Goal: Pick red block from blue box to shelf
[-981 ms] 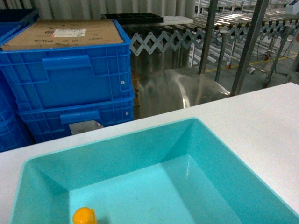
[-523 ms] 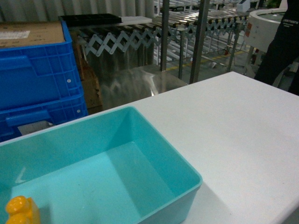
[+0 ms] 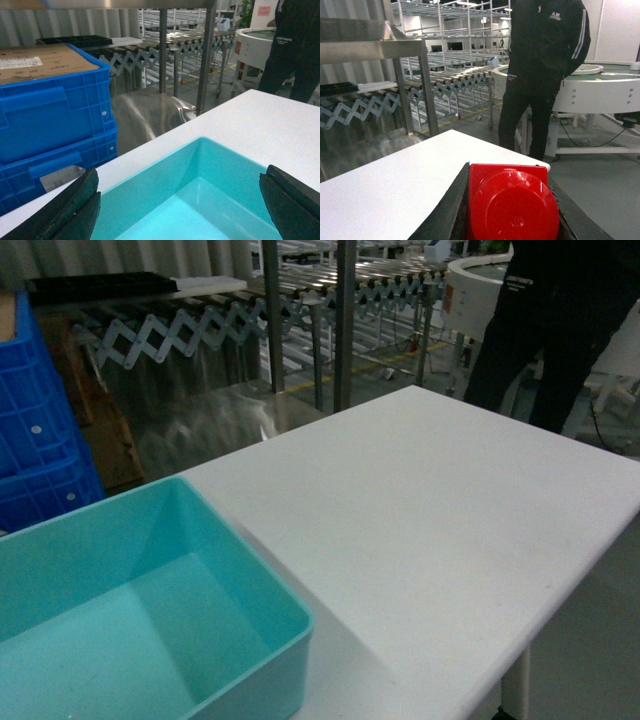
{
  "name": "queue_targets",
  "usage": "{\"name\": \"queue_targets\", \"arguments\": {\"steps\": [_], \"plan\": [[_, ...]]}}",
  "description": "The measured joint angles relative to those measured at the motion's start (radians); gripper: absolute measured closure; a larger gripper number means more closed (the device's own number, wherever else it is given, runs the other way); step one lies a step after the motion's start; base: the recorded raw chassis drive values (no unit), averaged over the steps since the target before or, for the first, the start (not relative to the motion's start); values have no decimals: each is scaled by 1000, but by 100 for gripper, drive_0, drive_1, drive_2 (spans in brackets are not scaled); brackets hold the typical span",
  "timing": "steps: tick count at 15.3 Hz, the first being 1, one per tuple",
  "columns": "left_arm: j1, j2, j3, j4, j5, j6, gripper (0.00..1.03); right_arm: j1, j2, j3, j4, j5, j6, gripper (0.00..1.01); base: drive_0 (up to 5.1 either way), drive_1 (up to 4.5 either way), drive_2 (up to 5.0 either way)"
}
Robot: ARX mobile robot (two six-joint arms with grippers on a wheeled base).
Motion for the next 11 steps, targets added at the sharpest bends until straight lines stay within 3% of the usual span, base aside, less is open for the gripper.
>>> {"name": "queue_targets", "arguments": {"steps": [7,10,11], "plan": [[0,0,0,0,0,0,5,0,0,0,0,0,0,73,-173,-211,-134],[0,0,0,0,0,0,5,0,1,0,0,0,0,73,180,-641,2],[0,0,0,6,1,0,5,0,5,0,1,0,0,73,-166,-166,-166]]}}
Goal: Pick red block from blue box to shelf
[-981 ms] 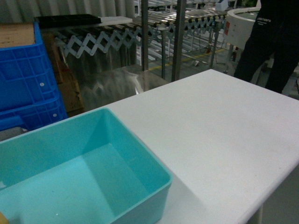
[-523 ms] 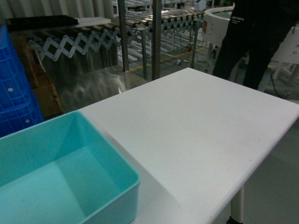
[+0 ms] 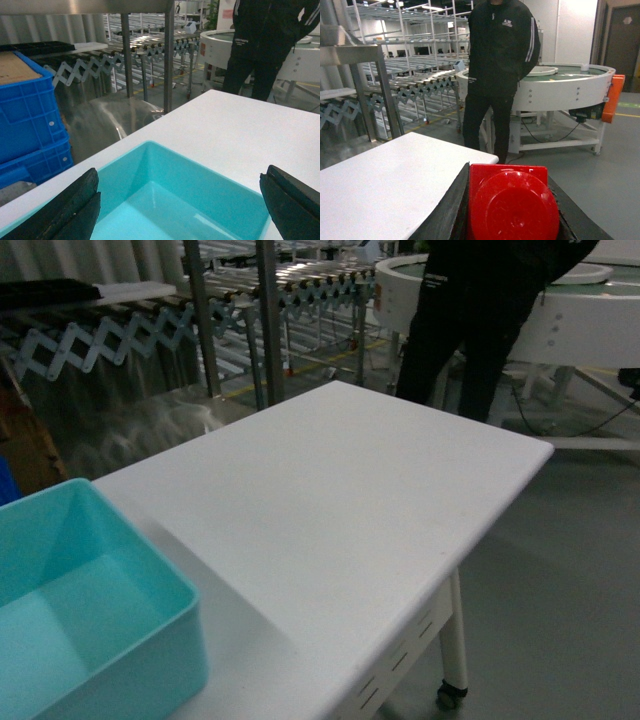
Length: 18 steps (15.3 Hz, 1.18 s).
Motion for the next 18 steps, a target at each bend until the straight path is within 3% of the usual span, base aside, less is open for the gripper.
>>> {"name": "queue_targets", "arguments": {"steps": [18], "plan": [[0,0,0,-6,0,0,5,0,-4,0,-1,0,0,73,-157,-157,-157]]}}
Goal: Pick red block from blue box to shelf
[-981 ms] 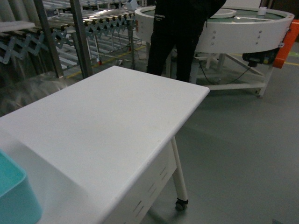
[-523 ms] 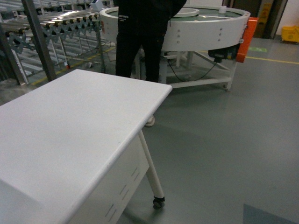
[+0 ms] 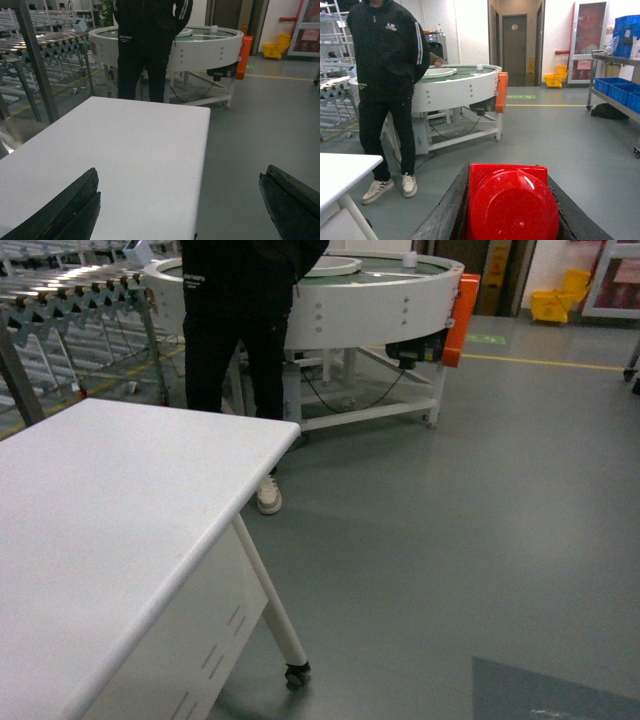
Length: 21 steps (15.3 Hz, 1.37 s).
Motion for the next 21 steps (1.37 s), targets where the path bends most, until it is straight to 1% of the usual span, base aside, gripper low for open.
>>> {"name": "queue_targets", "arguments": {"steps": [10,21], "plan": [[0,0,0,0,0,0,5,0,0,0,0,0,0,73,-157,-157,-157],[-1,0,0,-2,0,0,5,0,0,0,-2,0,0,73,-5,402,-411]]}}
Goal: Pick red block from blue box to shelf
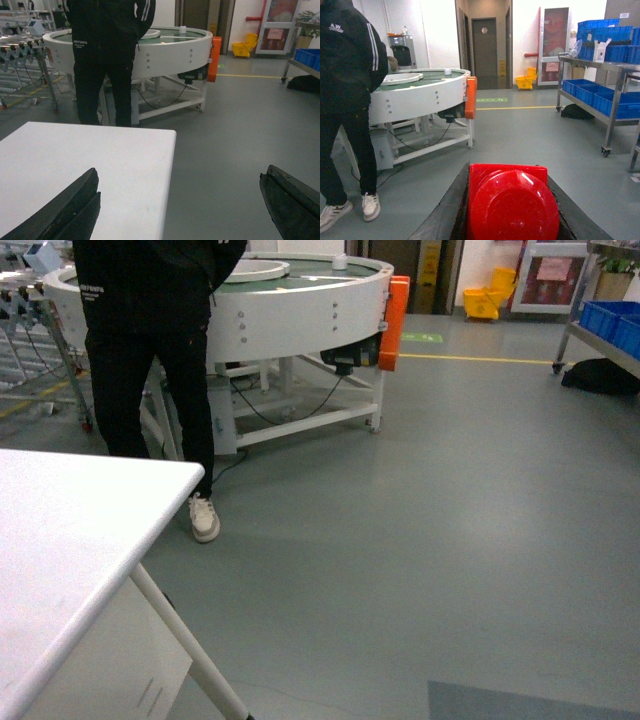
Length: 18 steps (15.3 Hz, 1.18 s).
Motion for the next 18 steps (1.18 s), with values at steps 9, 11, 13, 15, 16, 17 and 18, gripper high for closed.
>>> {"name": "queue_targets", "arguments": {"steps": [9,11,13,15,16,17,18], "plan": [[0,0,0,1,0,0,5,0,0,0,0,0,0,73,4,397,-389],[0,0,0,-2,-2,0,5,0,0,0,3,0,0,73,8,386,-371],[0,0,0,3,0,0,5,0,1,0,0,0,0,73,-55,327,-437],[2,0,0,0,-2,0,5,1,1,0,5,-1,0,73,-119,260,-497],[2,0,0,3,-2,0,5,1,1,0,2,0,0,73,-182,193,-558],[-1,0,0,-2,0,0,5,0,0,0,1,0,0,73,20,377,-338],[-1,0,0,3,0,0,5,0,1,0,1,0,0,73,51,51,51]]}}
